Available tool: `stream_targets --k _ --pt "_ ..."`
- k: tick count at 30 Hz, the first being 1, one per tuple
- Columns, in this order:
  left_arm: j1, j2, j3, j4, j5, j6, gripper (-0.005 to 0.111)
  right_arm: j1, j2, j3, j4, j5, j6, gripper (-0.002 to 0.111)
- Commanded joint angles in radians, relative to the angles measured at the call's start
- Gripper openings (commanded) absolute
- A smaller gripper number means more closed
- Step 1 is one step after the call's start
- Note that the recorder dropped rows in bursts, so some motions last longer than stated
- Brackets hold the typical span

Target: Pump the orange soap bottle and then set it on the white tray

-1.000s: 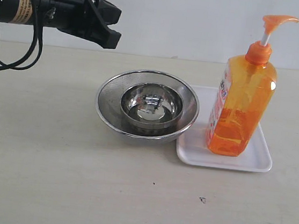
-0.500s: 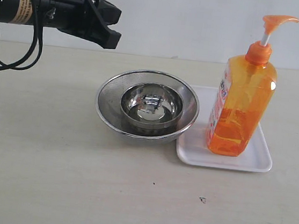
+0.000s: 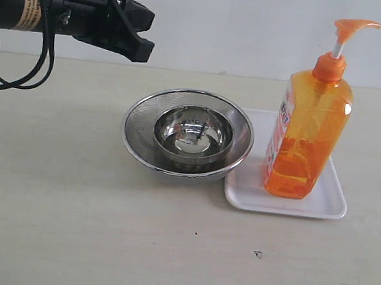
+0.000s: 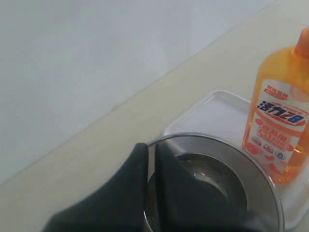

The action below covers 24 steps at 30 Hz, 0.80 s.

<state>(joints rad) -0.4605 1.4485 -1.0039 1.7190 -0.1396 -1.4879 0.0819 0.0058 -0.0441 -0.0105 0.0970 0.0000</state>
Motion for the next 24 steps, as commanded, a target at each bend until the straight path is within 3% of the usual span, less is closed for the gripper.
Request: stream_targets --k 1,16,24 --pt "-0.003 -0.008 0.005 -0.011 0.01 -0.006 0.005 -0.003 -0.006 0.044 0.011 -0.01 0.013 0.0" --pt "-0.003 -0.008 0.005 -0.011 0.01 -0.006 0.005 -0.003 -0.006 0.044 0.087 0.231 0.014 0.0" --pt "-0.003 -0.008 0.005 -0.011 0.01 -0.006 0.005 -0.003 -0.006 0.044 0.087 0.23 -0.028 0.0"
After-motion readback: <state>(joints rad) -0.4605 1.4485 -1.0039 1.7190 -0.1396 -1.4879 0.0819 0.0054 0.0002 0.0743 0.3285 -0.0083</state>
